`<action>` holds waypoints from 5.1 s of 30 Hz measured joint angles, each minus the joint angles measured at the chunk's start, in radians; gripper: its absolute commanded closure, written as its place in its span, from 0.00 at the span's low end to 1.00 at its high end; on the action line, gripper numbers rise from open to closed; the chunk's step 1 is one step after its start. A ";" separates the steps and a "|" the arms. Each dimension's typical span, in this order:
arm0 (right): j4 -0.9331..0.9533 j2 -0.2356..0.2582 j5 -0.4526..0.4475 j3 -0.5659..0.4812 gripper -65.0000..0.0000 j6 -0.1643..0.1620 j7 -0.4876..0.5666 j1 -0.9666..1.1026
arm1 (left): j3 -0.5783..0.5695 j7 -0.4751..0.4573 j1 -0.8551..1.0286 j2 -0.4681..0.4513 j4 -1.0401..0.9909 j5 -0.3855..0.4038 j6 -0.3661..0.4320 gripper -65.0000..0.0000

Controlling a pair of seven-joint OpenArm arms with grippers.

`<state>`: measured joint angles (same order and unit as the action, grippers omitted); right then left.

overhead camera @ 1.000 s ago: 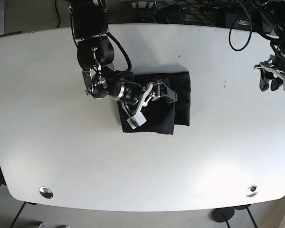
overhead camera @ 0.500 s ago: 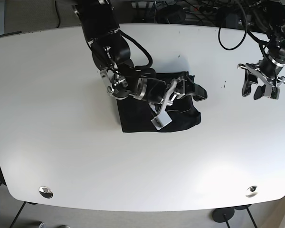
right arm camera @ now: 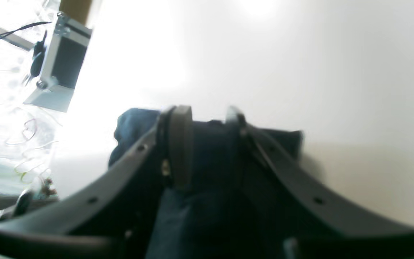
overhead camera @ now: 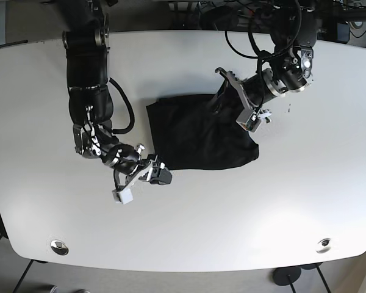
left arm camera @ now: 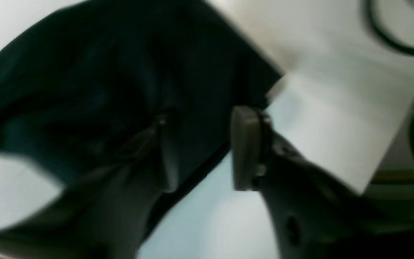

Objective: Fold the T-shirt properly

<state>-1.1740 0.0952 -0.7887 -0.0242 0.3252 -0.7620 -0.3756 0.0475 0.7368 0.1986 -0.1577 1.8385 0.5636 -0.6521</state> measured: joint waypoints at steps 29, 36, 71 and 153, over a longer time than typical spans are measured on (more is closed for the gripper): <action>-0.131 0.005 0.528 0.009 0.78 0.243 0.289 0.293 | -0.035 -0.084 -0.626 -0.050 -0.741 -0.242 0.001 0.63; -0.289 -0.085 0.533 -0.109 0.78 0.237 0.164 0.386 | -0.032 -0.073 -0.630 -0.057 -0.548 -0.241 0.002 0.63; -0.511 -0.103 0.526 0.049 0.78 0.154 0.134 0.404 | -0.062 -0.381 -0.215 -0.188 -0.512 -0.481 0.525 0.22; -0.693 0.033 0.524 0.298 0.77 0.155 0.593 0.938 | -0.100 -0.680 0.515 0.035 0.127 -0.365 0.647 0.22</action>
<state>-1.8668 0.1284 -0.2649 0.2733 0.4805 -0.1692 0.5629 -0.0525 0.0566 0.7136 -0.1230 1.9656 0.1982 -0.0048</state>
